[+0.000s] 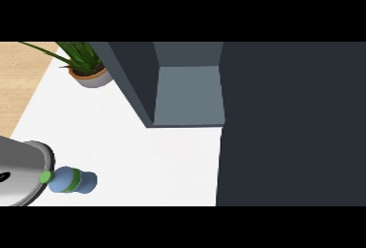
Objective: Pick up the bottled water, place it into the cabinet and close the cabinet
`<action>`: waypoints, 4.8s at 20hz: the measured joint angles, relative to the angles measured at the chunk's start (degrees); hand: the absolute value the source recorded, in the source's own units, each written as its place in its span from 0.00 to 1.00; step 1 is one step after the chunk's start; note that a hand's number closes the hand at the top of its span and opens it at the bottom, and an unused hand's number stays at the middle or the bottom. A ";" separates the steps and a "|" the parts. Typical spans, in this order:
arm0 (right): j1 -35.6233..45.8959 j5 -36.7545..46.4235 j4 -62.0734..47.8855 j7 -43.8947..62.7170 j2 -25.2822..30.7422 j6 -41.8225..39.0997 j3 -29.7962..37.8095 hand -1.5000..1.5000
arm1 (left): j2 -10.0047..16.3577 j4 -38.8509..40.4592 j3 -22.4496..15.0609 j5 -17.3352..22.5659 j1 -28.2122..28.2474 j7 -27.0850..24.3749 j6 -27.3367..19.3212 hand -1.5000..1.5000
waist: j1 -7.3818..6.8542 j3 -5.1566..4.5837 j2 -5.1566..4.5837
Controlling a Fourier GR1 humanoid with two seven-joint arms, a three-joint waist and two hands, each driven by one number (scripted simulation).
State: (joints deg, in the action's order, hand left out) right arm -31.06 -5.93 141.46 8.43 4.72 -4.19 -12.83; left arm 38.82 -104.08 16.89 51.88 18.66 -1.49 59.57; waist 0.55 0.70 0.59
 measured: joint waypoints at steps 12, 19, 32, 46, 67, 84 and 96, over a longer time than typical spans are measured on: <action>-7.54 1.26 0.46 -6.60 0.85 -2.88 -2.32 0.00 | -8.24 0.90 4.89 -13.74 -2.71 1.16 -0.88 0.00 | 0.71 1.05 0.75; -9.22 1.95 0.56 -8.66 1.42 -3.72 -3.35 0.00 | -11.82 0.19 7.71 -22.27 -2.43 1.16 -1.22 0.00 | 1.94 1.42 0.82; -13.43 2.58 0.76 -12.36 2.24 -5.28 -4.59 0.00 | -20.87 18.38 6.30 -36.20 -11.16 -4.66 -2.77 0.00 | 3.55 -0.76 -0.60; -20.69 3.13 0.99 -17.73 3.31 -6.30 -5.70 0.00 | -21.99 43.45 -2.14 -49.90 -19.34 -18.06 -5.70 1.00 | 2.50 -1.14 -0.69; -26.30 3.60 0.71 -23.37 4.45 -7.30 -5.82 0.00 | -31.85 59.64 -0.85 -46.42 -24.82 -36.82 -34.09 1.00 | 0.72 -0.15 -0.27; -27.24 3.63 0.54 -24.56 4.82 -6.98 -5.54 0.00 | -38.30 53.65 -22.32 -29.18 -30.53 -35.48 -53.90 1.00 | 0.27 -0.60 -0.29; -27.19 3.15 0.42 -25.01 4.72 -7.19 -4.47 0.00 | -38.78 44.51 -36.45 -26.84 -42.04 -25.59 -76.47 1.00 | 0.63 -0.69 -0.43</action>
State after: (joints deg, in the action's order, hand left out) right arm -58.25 -2.78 141.88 -16.59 9.44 -11.38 -17.30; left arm 0.03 -59.56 -19.56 25.04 -23.39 -27.08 -16.89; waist 1.18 0.01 0.17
